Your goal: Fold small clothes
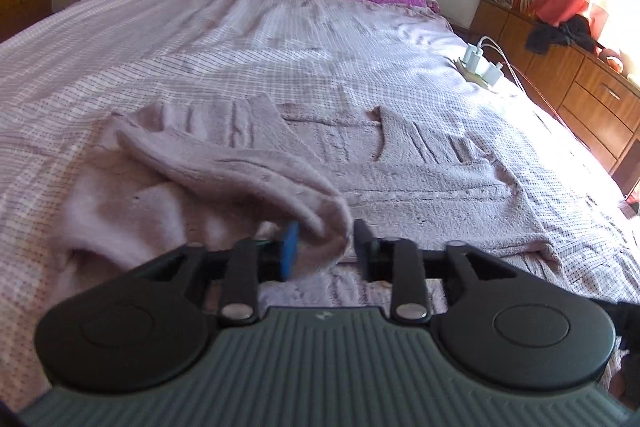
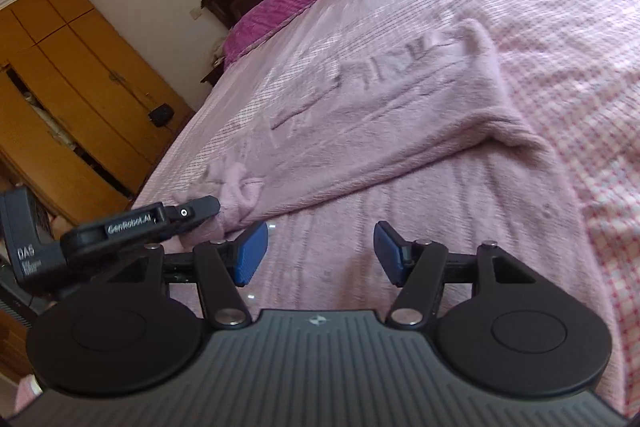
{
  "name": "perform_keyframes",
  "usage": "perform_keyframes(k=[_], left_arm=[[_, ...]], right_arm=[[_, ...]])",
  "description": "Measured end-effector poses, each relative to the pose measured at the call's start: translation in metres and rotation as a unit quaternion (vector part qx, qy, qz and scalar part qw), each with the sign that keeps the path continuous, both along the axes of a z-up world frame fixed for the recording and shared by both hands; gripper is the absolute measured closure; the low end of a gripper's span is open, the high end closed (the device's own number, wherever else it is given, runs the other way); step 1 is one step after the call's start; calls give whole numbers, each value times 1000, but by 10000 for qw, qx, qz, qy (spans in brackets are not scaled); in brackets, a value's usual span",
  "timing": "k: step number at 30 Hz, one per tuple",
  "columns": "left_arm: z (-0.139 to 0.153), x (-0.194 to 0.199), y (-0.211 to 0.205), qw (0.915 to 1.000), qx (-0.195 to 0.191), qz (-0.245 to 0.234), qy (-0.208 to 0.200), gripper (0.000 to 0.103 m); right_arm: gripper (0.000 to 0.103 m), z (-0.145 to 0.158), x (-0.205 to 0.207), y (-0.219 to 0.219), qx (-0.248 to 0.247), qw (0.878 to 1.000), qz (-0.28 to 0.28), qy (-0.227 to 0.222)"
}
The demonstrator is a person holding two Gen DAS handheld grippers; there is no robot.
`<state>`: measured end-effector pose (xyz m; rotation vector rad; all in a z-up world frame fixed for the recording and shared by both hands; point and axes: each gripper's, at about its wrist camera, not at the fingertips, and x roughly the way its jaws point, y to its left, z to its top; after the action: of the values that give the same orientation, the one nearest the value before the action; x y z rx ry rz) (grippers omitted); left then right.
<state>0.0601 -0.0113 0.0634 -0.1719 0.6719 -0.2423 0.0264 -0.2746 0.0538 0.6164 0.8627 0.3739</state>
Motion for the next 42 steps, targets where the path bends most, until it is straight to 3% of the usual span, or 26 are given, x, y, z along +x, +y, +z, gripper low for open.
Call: perform_keyframes(k=[4, 9, 13, 20, 21, 23, 25, 28, 31, 33, 36, 42], left_arm=[[10, -13, 22, 9998, 44, 137, -98, 64], [5, -22, 51, 9972, 461, 595, -33, 63], [-10, -22, 82, 9961, 39, 848, 249, 63], [-26, -12, 98, 9958, -204, 842, 286, 63], [-26, -11, 99, 9960, -221, 827, 251, 63], [-29, -8, 101, 9961, -217, 822, 242, 63], [-33, -5, 103, 9956, -225, 864, 292, 63], [-35, -4, 107, 9946, -368, 913, 320, 63], [-37, -4, 107, 9948, -340, 898, 338, 63], [-38, -4, 105, 9950, -288, 894, 335, 63], [-40, -4, 102, 9954, -179, 889, 316, 63], [-38, -3, 101, 9958, -102, 842, 341, 63]], right_arm=[[36, 8, 24, 26, 286, 9987, 380, 164], [36, 8, 67, 68, 513, 9949, 746, 450], [36, 1, 104, 98, 688, 9898, 878, 884], [38, -13, 137, 142, 235, 9855, 1009, 1347], [40, -12, 138, 145, 146, 9858, 1053, 1296], [78, -5, 141, 155, -89, 9859, 1266, 1086], [83, 10, 142, 162, -368, 9861, 1412, 792], [84, 49, 141, 167, -838, 9833, 1611, -144], [84, 82, 136, 166, -1497, 9689, 1609, -1139], [84, 87, 133, 162, -1817, 9597, 1582, -1448], [84, 69, 132, 150, -2012, 9569, 1581, -1371], [81, -13, 134, 125, -2184, 9642, 1381, -598]])
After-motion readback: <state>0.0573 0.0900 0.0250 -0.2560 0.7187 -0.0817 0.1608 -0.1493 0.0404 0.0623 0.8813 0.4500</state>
